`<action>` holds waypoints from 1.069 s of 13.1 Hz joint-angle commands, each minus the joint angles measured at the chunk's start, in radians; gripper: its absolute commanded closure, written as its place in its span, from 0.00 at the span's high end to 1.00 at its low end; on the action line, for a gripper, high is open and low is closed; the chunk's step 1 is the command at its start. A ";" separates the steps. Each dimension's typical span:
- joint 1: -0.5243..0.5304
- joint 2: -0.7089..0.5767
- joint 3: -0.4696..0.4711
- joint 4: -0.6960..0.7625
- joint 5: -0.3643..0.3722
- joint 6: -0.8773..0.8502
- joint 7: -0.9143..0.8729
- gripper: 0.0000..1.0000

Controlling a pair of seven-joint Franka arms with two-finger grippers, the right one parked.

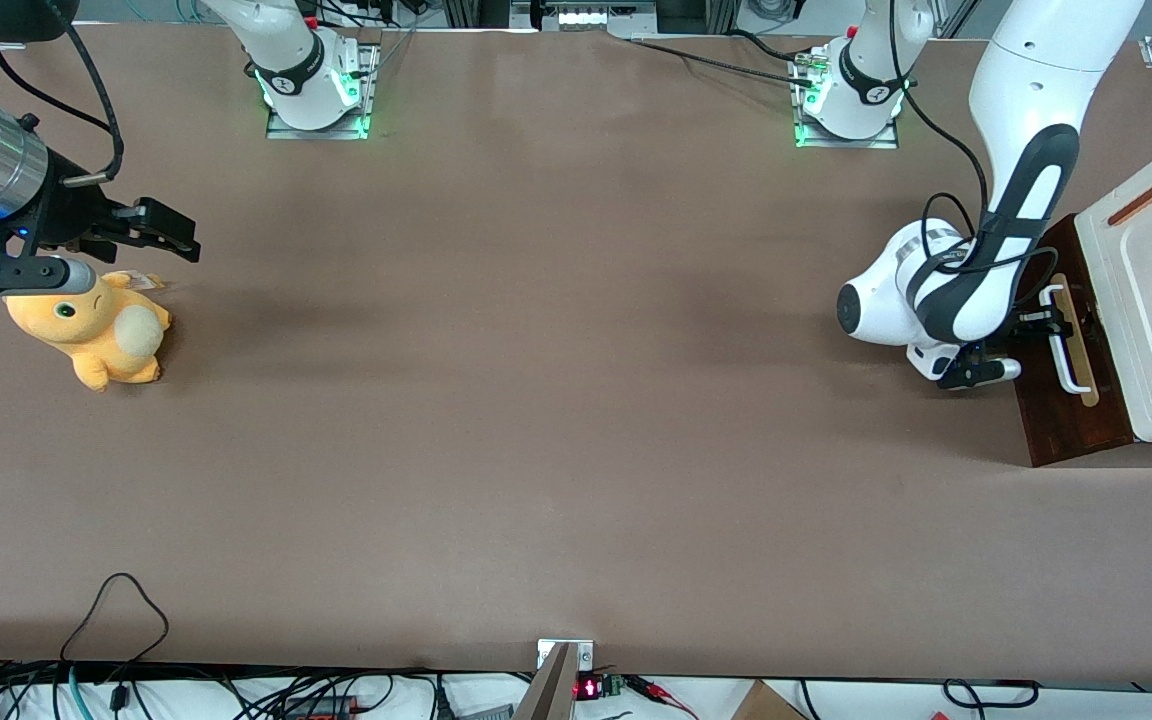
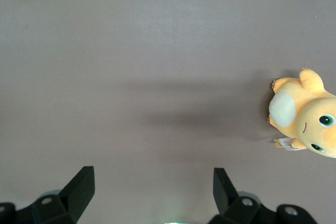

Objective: Open lower drawer with left arm only
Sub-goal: 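Close the left gripper around the white drawer handle, then pull the handle away from the cabinet with the left gripper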

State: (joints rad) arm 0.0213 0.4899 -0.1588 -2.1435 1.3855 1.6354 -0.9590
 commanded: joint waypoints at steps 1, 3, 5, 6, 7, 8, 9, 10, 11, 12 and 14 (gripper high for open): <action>-0.027 -0.028 -0.048 0.002 0.009 0.003 0.034 0.00; -0.035 -0.034 -0.088 0.004 0.009 0.003 0.032 0.00; -0.050 -0.033 -0.126 0.004 0.009 0.004 0.048 0.00; -0.053 -0.034 -0.142 0.004 0.009 0.004 0.049 0.00; -0.054 -0.033 -0.154 0.004 0.004 0.004 0.051 0.00; -0.055 -0.034 -0.162 0.005 -0.005 0.006 0.051 0.00; -0.057 -0.034 -0.162 0.004 -0.006 0.008 0.054 0.00; -0.057 -0.033 -0.162 0.004 -0.006 0.008 0.055 0.01; -0.057 -0.033 -0.162 0.004 -0.006 0.008 0.055 0.01; -0.057 -0.033 -0.162 0.004 -0.006 0.009 0.055 0.01; -0.058 -0.033 -0.162 0.004 -0.006 0.009 0.057 0.01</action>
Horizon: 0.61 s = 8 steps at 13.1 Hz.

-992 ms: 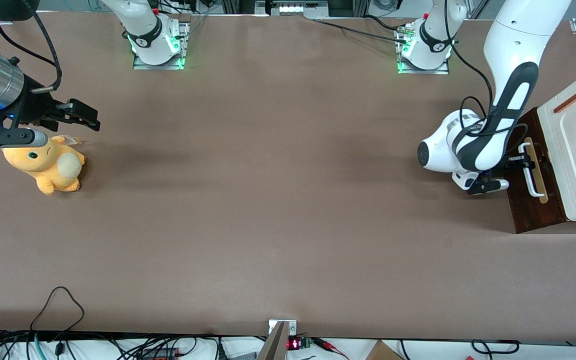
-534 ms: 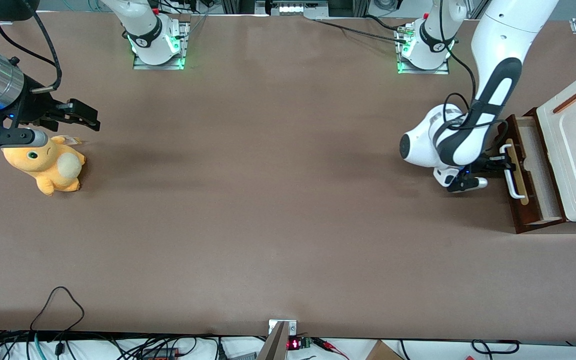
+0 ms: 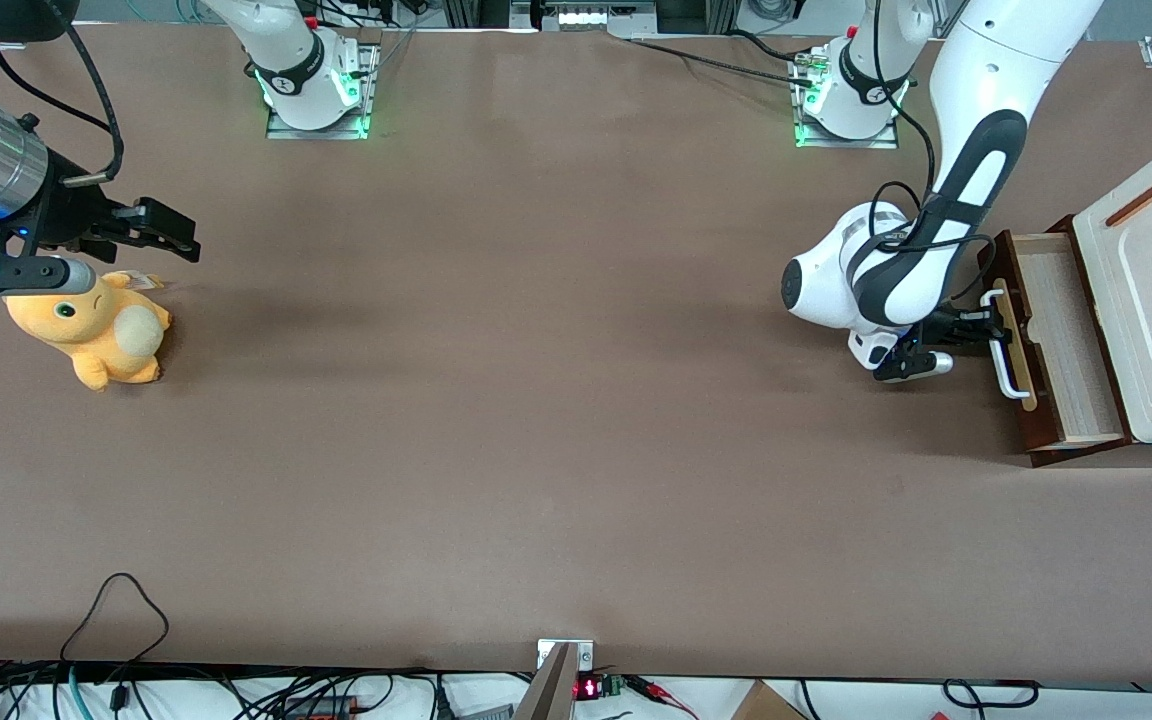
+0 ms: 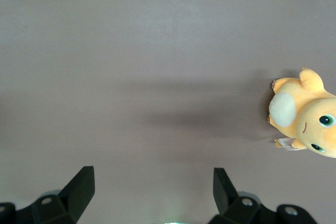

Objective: Open lower drawer with left arm only
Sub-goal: 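Pull the handle away from the cabinet with the left gripper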

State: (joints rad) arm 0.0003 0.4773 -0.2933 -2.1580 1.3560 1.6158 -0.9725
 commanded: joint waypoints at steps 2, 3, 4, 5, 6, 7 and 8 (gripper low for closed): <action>-0.037 -0.020 -0.027 0.018 0.023 0.030 0.071 0.23; -0.037 -0.020 -0.027 0.017 0.023 0.029 0.071 0.68; -0.037 -0.022 -0.027 0.018 0.019 0.030 0.071 0.99; -0.037 -0.026 -0.027 0.018 0.002 0.030 0.071 1.00; -0.037 -0.026 -0.029 0.020 -0.014 0.030 0.069 1.00; -0.037 -0.038 -0.029 0.027 -0.052 0.030 0.069 1.00; -0.037 -0.055 -0.033 0.041 -0.105 0.033 0.074 1.00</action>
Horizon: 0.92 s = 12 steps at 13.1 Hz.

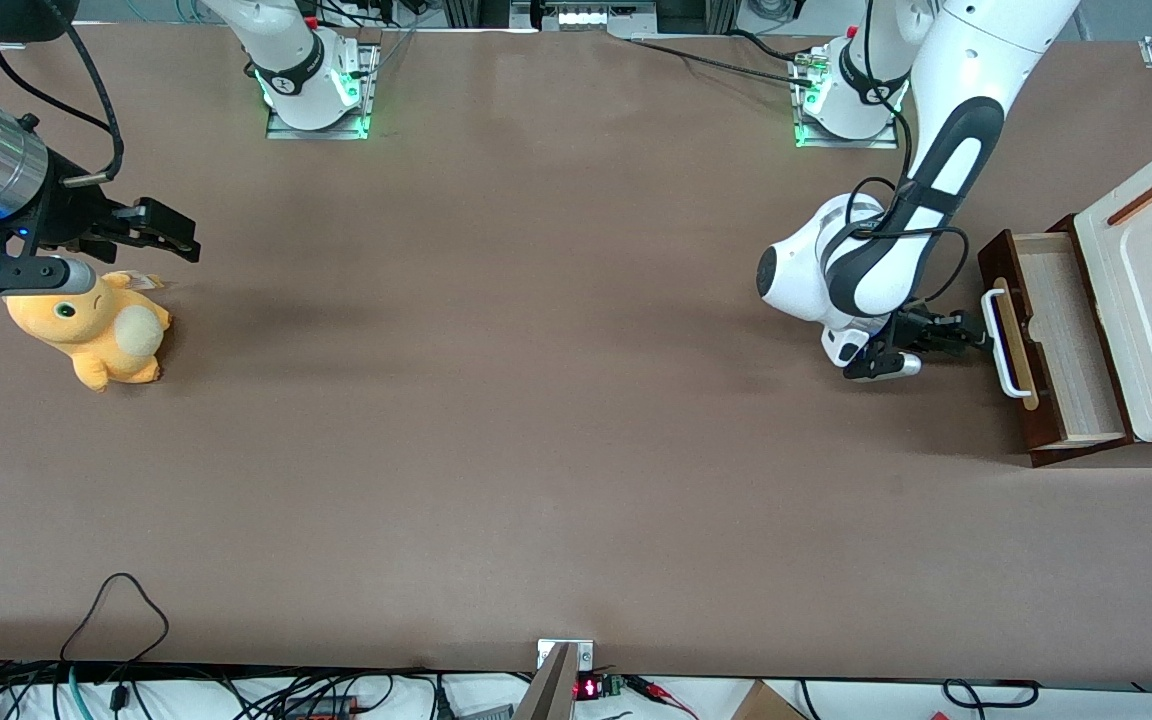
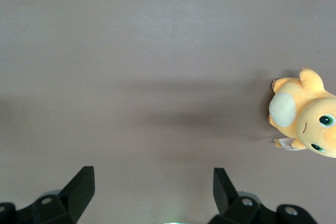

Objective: Open lower drawer with left arm only
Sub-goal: 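Open the left gripper and release the drawer handle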

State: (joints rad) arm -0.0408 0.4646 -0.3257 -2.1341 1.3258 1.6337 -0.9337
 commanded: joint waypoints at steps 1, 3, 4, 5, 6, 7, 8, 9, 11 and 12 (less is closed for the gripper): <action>0.004 -0.066 -0.027 0.045 -0.148 0.020 0.041 1.00; 0.004 -0.113 -0.039 0.113 -0.315 0.028 0.091 1.00; 0.007 -0.142 -0.039 0.165 -0.429 0.049 0.140 1.00; 0.010 -0.176 -0.038 0.207 -0.516 0.054 0.188 1.00; 0.015 -0.204 -0.038 0.248 -0.583 0.054 0.226 1.00; 0.016 -0.237 -0.035 0.276 -0.655 0.055 0.249 1.00; 0.019 -0.273 -0.029 0.311 -0.762 0.055 0.266 1.00; 0.033 -0.303 -0.021 0.347 -0.878 0.055 0.279 1.00; 0.039 -0.375 0.028 0.379 -1.057 0.055 0.367 1.00; 0.039 -0.397 0.068 0.399 -1.129 0.055 0.433 1.00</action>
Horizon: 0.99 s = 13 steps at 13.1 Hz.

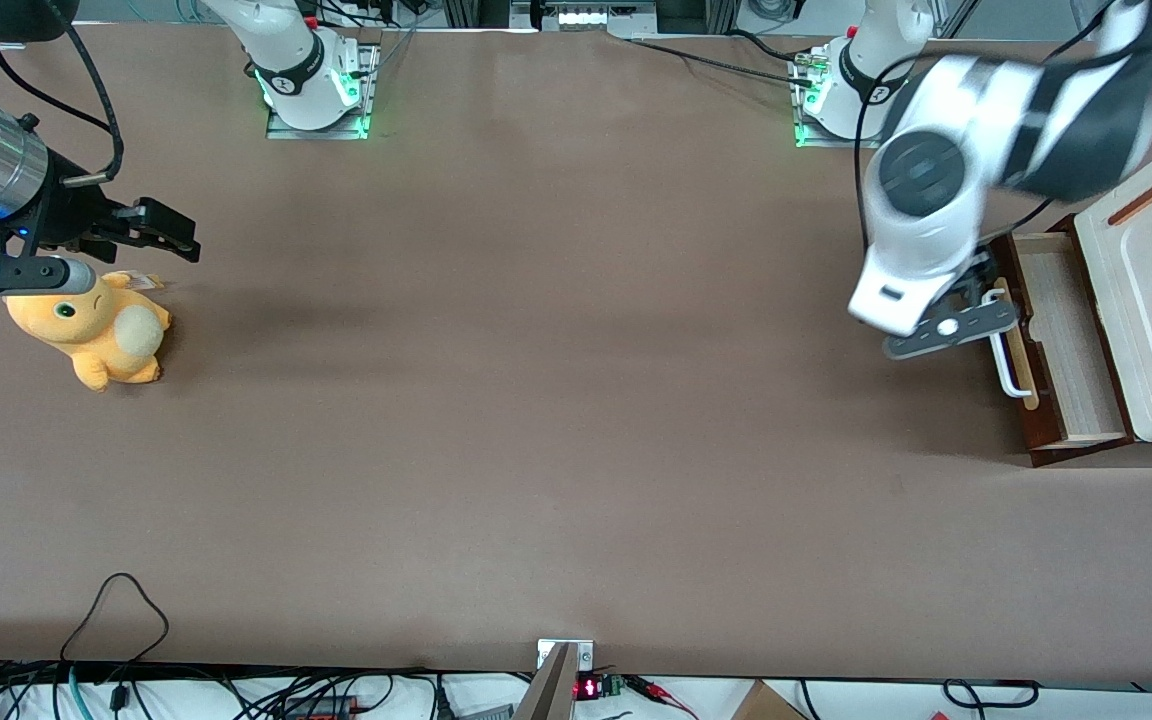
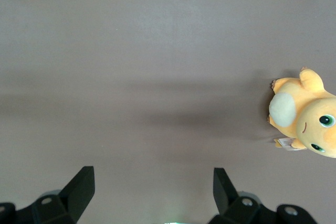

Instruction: Open lower drawer with left arm only

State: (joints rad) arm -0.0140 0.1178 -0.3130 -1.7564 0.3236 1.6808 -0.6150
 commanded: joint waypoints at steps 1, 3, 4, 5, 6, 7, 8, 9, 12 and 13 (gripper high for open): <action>0.012 -0.066 0.095 0.038 -0.197 0.008 0.182 1.00; 0.012 -0.095 0.185 0.054 -0.293 0.008 0.346 1.00; 0.012 -0.099 0.204 0.058 -0.302 0.008 0.400 1.00; 0.012 -0.101 0.224 0.060 -0.305 0.007 0.432 1.00; 0.012 -0.102 0.232 0.060 -0.322 0.007 0.460 1.00; 0.012 -0.107 0.239 0.060 -0.331 0.007 0.471 1.00; 0.012 -0.107 0.239 0.060 -0.331 0.007 0.471 1.00; 0.012 -0.107 0.239 0.060 -0.331 0.005 0.471 1.00; 0.012 -0.109 0.239 0.060 -0.331 0.005 0.471 1.00; 0.012 -0.110 0.239 0.060 -0.331 0.005 0.471 1.00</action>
State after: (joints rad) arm -0.0014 0.0182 -0.0781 -1.7014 0.0166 1.6857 -0.1708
